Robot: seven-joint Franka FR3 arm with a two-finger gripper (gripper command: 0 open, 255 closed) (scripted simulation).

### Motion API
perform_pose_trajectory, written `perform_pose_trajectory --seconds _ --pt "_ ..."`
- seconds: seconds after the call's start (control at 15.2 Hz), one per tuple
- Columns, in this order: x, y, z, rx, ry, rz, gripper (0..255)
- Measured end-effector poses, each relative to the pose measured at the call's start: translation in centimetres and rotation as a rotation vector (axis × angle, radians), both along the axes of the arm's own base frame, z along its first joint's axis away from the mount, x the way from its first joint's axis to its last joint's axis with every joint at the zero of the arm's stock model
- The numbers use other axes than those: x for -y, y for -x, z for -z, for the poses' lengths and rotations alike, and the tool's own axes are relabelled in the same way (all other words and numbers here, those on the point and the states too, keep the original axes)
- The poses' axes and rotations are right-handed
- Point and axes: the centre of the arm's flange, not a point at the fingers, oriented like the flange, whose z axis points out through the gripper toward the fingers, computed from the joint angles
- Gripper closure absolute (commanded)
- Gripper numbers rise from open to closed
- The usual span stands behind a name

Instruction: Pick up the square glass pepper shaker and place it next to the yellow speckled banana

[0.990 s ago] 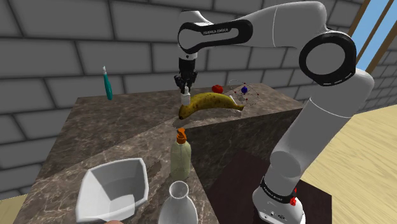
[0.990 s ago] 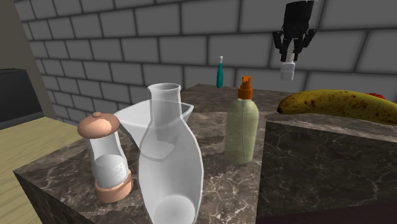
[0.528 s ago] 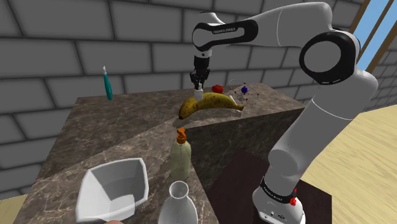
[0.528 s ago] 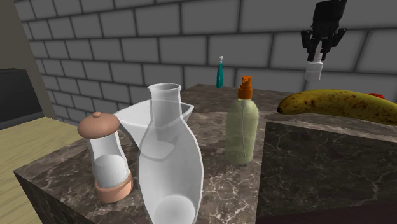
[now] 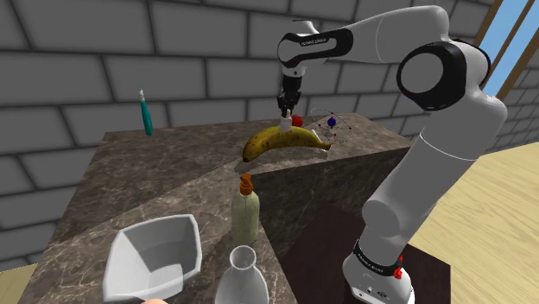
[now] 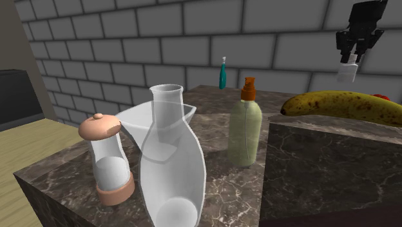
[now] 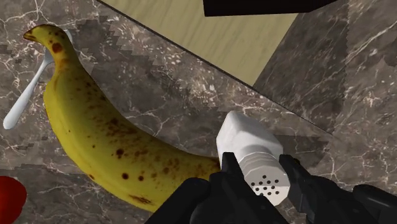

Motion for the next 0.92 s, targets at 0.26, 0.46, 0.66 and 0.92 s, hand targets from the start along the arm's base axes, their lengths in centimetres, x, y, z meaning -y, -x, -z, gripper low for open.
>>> perform_pose_trajectory --seconds 0.26,0.46,0.66,0.92 --pt "5.4 1.2 -0.1 0.001 0.000 0.000 255" --pt "9.5 1.9 -0.3 0.000 0.000 0.000 255" --pt "13.1 2.9 -0.4 0.001 0.000 0.000 255" --pt "18.3 3.7 -0.2 0.000 0.000 0.000 255"
